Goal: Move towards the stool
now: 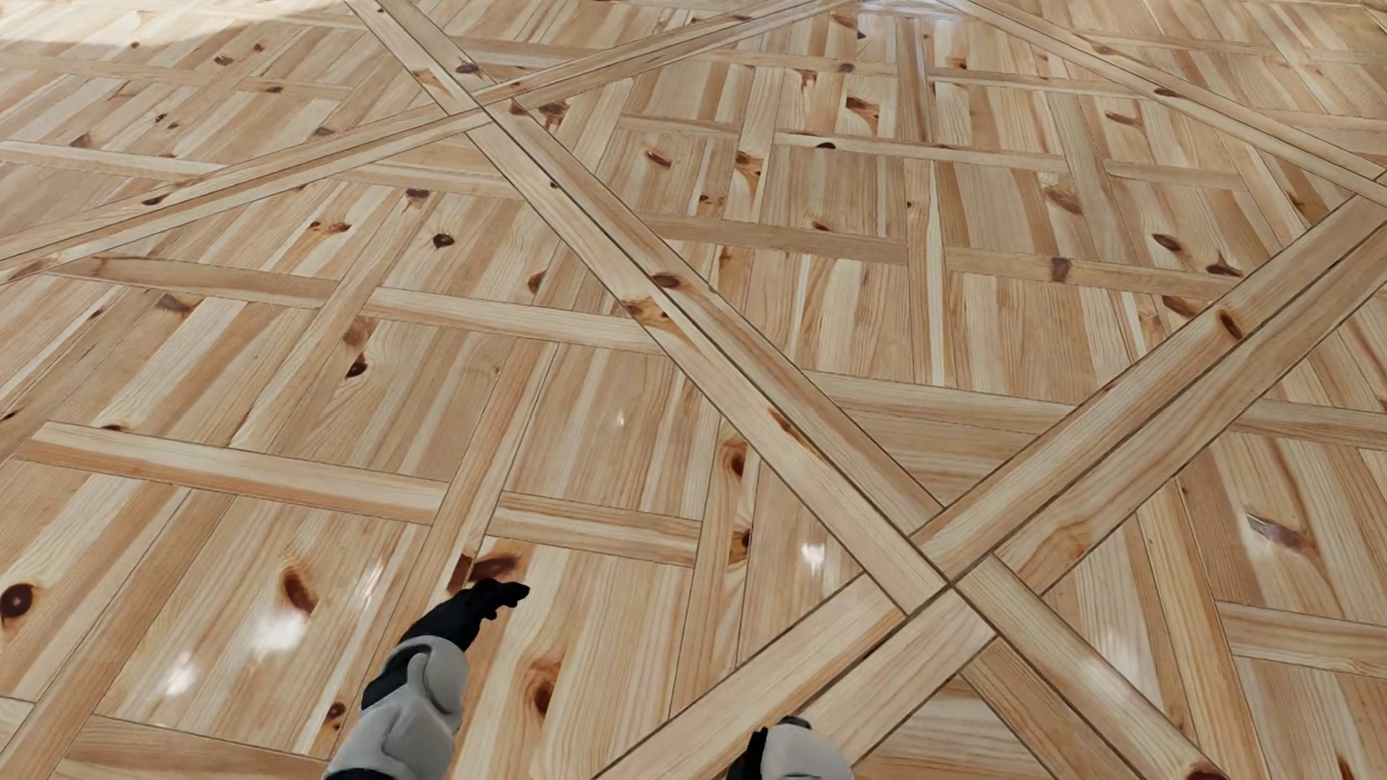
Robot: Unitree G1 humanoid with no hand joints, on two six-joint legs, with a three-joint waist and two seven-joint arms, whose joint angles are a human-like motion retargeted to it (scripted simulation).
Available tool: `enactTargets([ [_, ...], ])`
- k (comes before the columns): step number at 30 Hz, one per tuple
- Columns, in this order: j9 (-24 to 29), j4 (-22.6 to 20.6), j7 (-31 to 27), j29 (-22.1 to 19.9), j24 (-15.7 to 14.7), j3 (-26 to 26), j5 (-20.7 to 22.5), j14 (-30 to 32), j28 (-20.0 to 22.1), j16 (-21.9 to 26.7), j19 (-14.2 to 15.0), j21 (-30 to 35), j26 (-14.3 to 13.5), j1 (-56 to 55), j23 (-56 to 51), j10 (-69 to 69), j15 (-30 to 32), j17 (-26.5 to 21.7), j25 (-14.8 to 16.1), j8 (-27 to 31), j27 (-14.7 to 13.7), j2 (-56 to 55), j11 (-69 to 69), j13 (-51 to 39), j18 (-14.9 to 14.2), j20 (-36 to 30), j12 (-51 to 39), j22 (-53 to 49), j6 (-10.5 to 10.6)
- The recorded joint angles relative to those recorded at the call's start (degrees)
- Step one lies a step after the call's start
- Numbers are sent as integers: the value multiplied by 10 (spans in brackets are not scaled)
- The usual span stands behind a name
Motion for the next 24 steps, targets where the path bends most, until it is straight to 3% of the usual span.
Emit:
enactTargets([
  [1,0,-5,-4,1,-4,-5,20,-7,7,4,23,-10,-5,31,-1,-26,16,1,-3,-20,7,3,-150,13,-5,-9,-33,-10,-3],
  [2,-1,-8,-4,7,-17,-10,62,-14,11,5,72,-7,-12,67,6,-57,14,-5,-29,14,16,6,-291,20,-13,-12,-56,-23,-3],
  [3,0,-8,-3,16,-29,-13,93,-22,17,7,67,7,-19,100,20,-79,-6,-19,-67,72,12,-3,-359,17,-23,-13,-70,-39,-1],
  [4,-1,-10,9,20,-35,-11,101,-33,28,11,85,19,-23,127,39,-80,-10,-36,-113,52,12,-8,-355,8,-29,-17,-72,-56,-1],
  [5,0,-7,21,14,-43,-10,98,-37,39,14,48,28,-29,152,56,-73,20,-51,-157,11,20,-9,-309,-10,-31,-20,-64,-72,1],
  [6,1,3,24,-5,-46,-12,95,-23,37,19,-12,10,-41,173,57,-52,27,-48,-169,-14,31,-10,-259,-32,-34,-29,-50,-83,7],
  [7,3,19,26,-33,-43,-16,90,17,45,19,-30,-35,-39,183,37,-12,65,-34,-141,-32,47,4,-223,-53,-39,-38,-30,-88,15],
  [8,6,40,25,-58,-37,-21,91,72,46,21,-46,-80,-39,174,12,57,72,-17,-96,-42,56,12,-181,-77,-21,-48,-4,-85,27],
  [10,12,107,31,-81,-25,-23,113,198,23,25,-68,-137,-16,93,-22,294,15,8,6,-50,60,39,-122,-141,-51,-50,54,-53,50],
  [11,14,137,23,-80,-21,-19,134,236,4,26,-66,-126,-2,41,-14,403,-12,7,24,-46,56,67,-117,-178,-57,-44,84,-28,61],
  [12,15,158,11,-77,-19,-12,156,208,-15,30,-64,-102,11,-14,10,484,-33,1,13,-37,43,101,-125,-215,-30,-36,119,0,71],
  [13,16,172,-5,-68,-14,-2,175,184,-29,27,-60,-51,33,-71,37,542,-48,-7,-21,-25,29,139,-141,-261,-26,-27,150,27,79],
  [15,14,196,-31,-63,-6,22,211,188,-47,25,-52,58,59,-177,48,576,-69,-20,-96,10,-37,219,-188,-337,-7,2,212,63,88],
  [17,9,201,-37,-68,-18,45,234,184,-50,17,-45,125,65,-258,8,501,-93,-13,-111,54,-102,292,-230,-398,2,40,286,53,93],
  [19,4,199,-26,-77,-38,61,247,191,-41,8,-35,144,50,-303,-67,324,-120,9,-58,87,-122,357,-262,-431,-11,74,359,32,97],
  [20,1,186,-25,-84,-47,66,253,202,-39,2,-30,142,53,-307,-115,187,-134,25,-7,99,-128,384,-276,-438,-28,89,387,23,99],
  [22,-2,135,-73,-77,-46,71,256,205,-43,-12,-25,135,57,-289,-205,-105,-163,50,113,116,-120,430,-294,-443,-59,108,424,14,101],
  [23,0,118,-76,-76,-40,70,256,176,-48,-15,-26,128,62,-296,-246,-153,-175,62,184,114,-107,452,-288,-442,-84,115,432,14,101],
  [24,2,104,-41,-75,-32,69,252,190,-62,-14,-26,119,64,-301,-281,-145,-180,62,249,103,-92,471,-277,-438,-107,116,429,19,101],
])
